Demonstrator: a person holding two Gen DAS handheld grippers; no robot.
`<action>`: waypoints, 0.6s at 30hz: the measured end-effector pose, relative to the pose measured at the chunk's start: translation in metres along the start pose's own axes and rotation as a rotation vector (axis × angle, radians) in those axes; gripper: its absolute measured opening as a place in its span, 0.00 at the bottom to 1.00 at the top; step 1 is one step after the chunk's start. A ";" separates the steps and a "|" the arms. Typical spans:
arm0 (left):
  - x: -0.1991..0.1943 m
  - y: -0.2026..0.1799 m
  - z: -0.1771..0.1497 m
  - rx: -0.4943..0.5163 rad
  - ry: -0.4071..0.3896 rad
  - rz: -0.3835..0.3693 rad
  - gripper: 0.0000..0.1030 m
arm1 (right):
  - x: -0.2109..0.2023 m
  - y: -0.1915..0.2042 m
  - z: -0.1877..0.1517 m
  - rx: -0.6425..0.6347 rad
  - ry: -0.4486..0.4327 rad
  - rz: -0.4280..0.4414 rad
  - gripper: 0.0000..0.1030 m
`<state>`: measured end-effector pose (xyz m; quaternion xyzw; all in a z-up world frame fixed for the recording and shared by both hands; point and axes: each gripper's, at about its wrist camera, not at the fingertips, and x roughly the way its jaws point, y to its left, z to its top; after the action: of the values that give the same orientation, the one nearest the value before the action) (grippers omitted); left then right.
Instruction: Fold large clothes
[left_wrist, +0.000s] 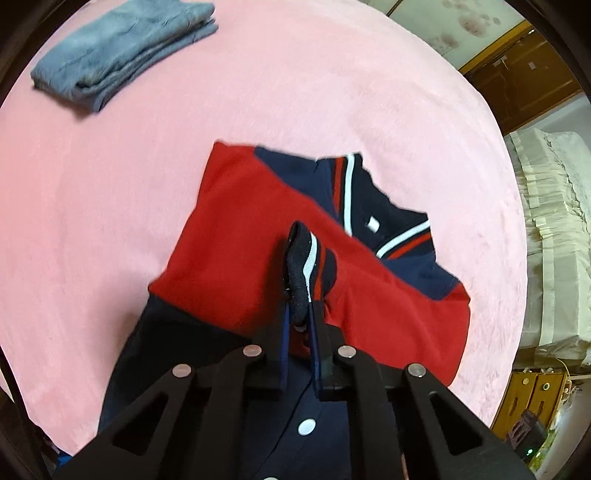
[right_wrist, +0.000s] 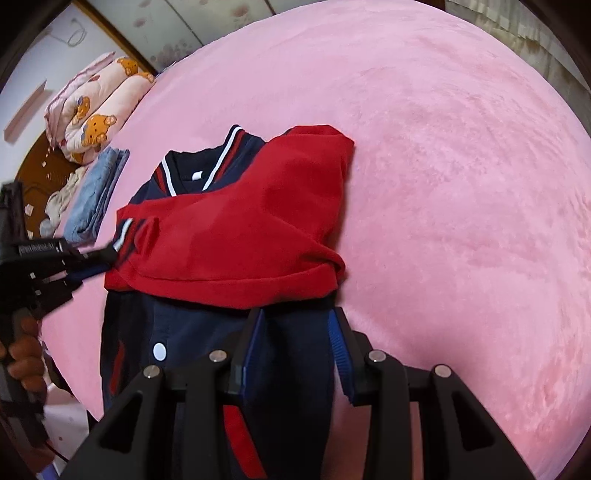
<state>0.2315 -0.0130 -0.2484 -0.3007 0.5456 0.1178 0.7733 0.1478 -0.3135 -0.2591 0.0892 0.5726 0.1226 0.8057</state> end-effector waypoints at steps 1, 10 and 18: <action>-0.003 0.001 0.003 -0.001 -0.014 -0.001 0.06 | 0.001 0.001 0.001 -0.007 0.000 -0.003 0.35; -0.046 0.001 0.025 -0.018 -0.199 -0.030 0.06 | 0.008 0.000 0.010 -0.021 -0.046 -0.046 0.36; -0.004 0.043 0.027 -0.073 -0.139 0.091 0.07 | -0.007 0.007 0.021 -0.061 -0.164 0.035 0.22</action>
<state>0.2291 0.0373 -0.2527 -0.2947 0.4992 0.1933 0.7915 0.1648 -0.3085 -0.2441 0.0844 0.4988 0.1464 0.8501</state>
